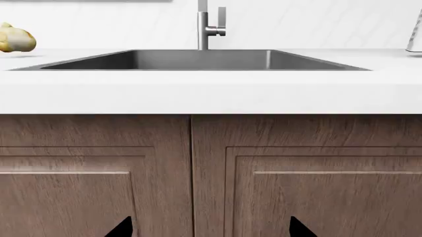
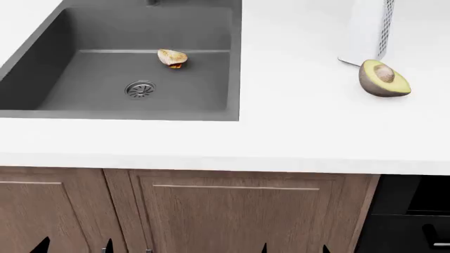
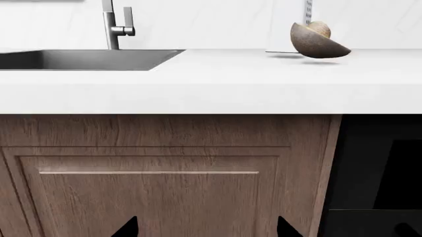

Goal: Turn on the sink faucet.

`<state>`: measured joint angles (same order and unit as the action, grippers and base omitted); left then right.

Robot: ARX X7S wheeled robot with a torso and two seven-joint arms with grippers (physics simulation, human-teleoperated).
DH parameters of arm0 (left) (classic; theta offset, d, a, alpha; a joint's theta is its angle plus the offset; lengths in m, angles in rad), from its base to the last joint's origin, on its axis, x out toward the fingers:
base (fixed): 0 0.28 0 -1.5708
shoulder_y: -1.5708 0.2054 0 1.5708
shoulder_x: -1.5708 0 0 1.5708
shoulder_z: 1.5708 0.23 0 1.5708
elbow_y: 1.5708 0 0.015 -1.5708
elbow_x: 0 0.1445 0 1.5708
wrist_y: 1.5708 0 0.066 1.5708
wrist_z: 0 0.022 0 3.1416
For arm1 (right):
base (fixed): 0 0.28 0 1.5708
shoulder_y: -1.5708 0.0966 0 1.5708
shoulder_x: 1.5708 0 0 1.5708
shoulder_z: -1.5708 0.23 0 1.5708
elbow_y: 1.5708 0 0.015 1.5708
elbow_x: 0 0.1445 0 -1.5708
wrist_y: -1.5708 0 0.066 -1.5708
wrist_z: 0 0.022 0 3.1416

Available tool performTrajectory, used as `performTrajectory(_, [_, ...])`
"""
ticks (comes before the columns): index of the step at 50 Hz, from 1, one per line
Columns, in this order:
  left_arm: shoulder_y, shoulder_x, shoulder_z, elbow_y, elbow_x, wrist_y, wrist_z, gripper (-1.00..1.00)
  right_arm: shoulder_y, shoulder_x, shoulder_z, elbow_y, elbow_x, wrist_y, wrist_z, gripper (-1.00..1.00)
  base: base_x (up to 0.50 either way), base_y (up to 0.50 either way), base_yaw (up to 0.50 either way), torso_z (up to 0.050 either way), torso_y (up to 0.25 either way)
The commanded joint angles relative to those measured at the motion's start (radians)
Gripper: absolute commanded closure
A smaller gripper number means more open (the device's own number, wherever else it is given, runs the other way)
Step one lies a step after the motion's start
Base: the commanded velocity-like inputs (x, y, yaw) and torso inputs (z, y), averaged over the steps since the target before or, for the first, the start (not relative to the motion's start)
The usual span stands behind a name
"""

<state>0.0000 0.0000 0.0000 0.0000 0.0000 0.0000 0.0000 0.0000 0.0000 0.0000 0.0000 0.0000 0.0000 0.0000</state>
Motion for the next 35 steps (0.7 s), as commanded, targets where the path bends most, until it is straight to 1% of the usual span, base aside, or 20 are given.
performTrajectory(1, [0.010, -0.021, 0.013, 0.005, -0.013, 0.007, -0.015, -1.00, 0.002, 0.015, -0.019, 0.011, 0.020, -0.001, 0.017, -1.00, 0.00, 0.00, 0.00, 0.000, 0.000])
performTrajectory(5, [-0.001, -0.029, 0.031, 0.004, -0.021, 0.012, -0.040, -1.00, 0.002, 0.033, -0.044, 0.008, 0.029, -0.006, 0.028, -1.00, 0.00, 0.00, 0.00, 0.000, 0.000])
performTrajectory(6, [0.016, -0.044, 0.033, 0.004, -0.026, 0.019, -0.030, -1.00, 0.003, 0.036, -0.048, 0.009, 0.031, -0.001, 0.031, -1.00, 0.00, 0.00, 0.00, 0.000, 0.000])
performTrajectory(13, [0.001, -0.051, 0.065, -0.011, -0.023, 0.022, -0.051, -1.00, 0.007, 0.055, -0.068, 0.008, 0.044, 0.001, 0.042, -1.00, 0.00, 0.00, 0.00, 0.000, 0.000])
performTrajectory(35, [0.006, -0.091, 0.095, 0.006, -0.043, 0.008, -0.089, -1.00, 0.000, 0.081, -0.100, 0.002, 0.069, -0.001, 0.087, -1.00, 0.00, 0.50, 0.00, 0.000, 0.000])
